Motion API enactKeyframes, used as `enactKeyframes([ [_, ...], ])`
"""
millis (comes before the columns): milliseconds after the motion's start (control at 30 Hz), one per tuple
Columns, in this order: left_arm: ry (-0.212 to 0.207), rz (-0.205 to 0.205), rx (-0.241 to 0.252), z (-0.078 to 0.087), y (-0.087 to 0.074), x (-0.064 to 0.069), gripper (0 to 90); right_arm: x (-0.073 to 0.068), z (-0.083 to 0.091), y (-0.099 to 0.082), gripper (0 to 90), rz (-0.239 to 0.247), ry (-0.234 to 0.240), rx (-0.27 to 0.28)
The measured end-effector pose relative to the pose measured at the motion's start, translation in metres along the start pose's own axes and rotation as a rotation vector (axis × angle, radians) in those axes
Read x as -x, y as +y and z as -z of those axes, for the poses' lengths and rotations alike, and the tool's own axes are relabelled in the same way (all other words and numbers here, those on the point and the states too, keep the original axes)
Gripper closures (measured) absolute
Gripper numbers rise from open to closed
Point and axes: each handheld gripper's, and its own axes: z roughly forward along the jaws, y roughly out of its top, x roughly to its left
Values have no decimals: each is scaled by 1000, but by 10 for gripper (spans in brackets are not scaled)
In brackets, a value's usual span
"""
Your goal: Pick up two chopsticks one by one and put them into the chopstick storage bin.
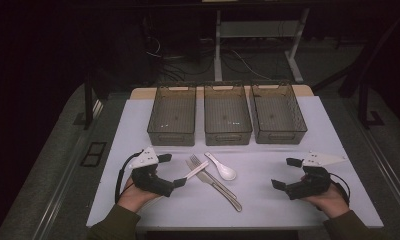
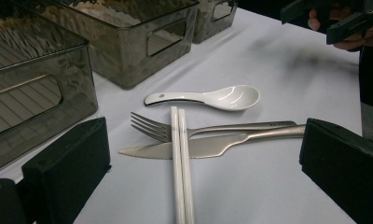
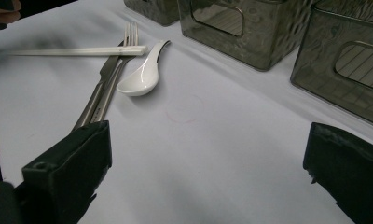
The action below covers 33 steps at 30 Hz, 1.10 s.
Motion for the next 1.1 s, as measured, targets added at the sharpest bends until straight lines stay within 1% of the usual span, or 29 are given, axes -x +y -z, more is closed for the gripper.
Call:
enactKeyframes([
  [200,2,3,-3,0,0,-1,9,0,0,0,10,-4,4,1],
  [267,7,1,-11,-1,2,-2,11,0,0,0,9,-5,4,0],
  [533,11,-7,-17,-5,8,-5,28,3,0,-2,10,-13,6,-2],
  [667,9,-12,-5,-6,14,-9,41,3,0,-2,9,-13,6,-12],
  [767,6,-12,-5,-8,16,-10,47,1,0,-1,10,-27,4,-1],
  [800,4,-14,-3,-8,17,-11,50,0,0,-1,10,-17,1,-5],
  [867,1,-14,-8,-10,18,-12,61,-1,1,-2,10,-13,0,-10],
  [933,2,-13,-10,-11,19,-13,65,-1,1,-1,10,-21,-3,-3],
  [1100,2,-8,-11,-15,24,-17,128,1,1,-1,10,-22,-5,-4],
])
